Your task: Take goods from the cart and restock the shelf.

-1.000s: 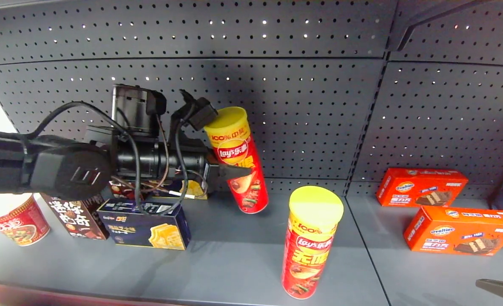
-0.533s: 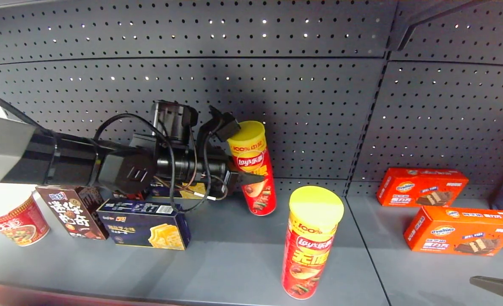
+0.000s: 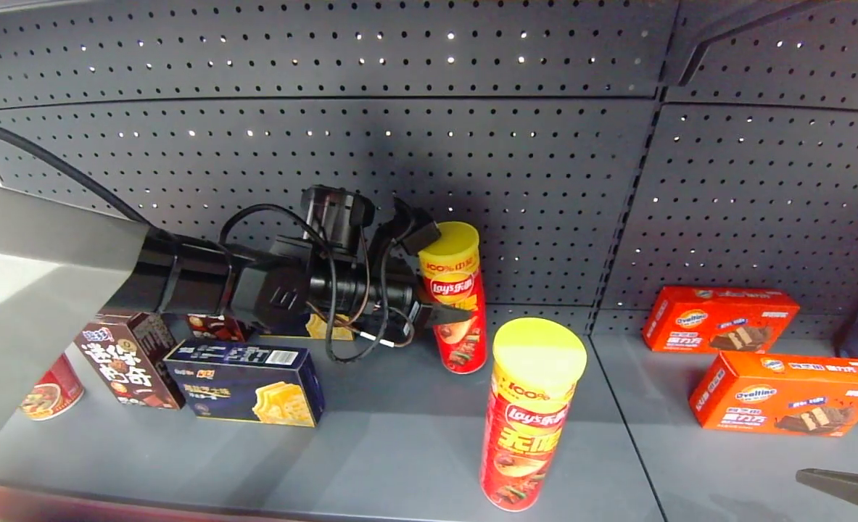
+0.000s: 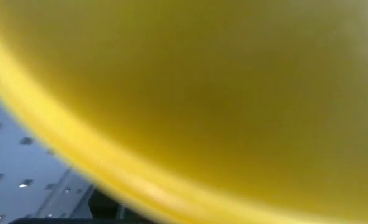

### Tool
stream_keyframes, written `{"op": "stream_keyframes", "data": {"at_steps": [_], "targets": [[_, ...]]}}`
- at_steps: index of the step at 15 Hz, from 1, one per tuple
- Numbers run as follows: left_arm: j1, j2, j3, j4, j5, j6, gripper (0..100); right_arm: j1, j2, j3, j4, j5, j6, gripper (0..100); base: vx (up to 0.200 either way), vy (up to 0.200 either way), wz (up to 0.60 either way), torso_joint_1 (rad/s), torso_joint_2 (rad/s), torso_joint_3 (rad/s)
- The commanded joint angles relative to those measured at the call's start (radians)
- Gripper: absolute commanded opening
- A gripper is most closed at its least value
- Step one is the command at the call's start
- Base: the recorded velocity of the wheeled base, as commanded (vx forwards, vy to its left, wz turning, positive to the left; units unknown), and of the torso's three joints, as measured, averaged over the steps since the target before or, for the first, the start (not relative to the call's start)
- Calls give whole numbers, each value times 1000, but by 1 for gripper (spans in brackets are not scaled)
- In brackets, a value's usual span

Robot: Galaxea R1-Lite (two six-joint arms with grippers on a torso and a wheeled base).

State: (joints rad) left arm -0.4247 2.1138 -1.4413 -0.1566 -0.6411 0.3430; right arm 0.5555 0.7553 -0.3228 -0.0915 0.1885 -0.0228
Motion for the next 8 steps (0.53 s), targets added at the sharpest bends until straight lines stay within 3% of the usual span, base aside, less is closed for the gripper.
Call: {"op": "stream_keyframes", "data": {"at_steps": [1,8], "targets": [[4,8,-14,12,0,8,0,1,4,2,-1,0,0,100,0,0,0,0,0,0],[1,41,-67,25,0,11,0,9,4,8,-1,2,0,100,0,0,0,0,0,0]]}}
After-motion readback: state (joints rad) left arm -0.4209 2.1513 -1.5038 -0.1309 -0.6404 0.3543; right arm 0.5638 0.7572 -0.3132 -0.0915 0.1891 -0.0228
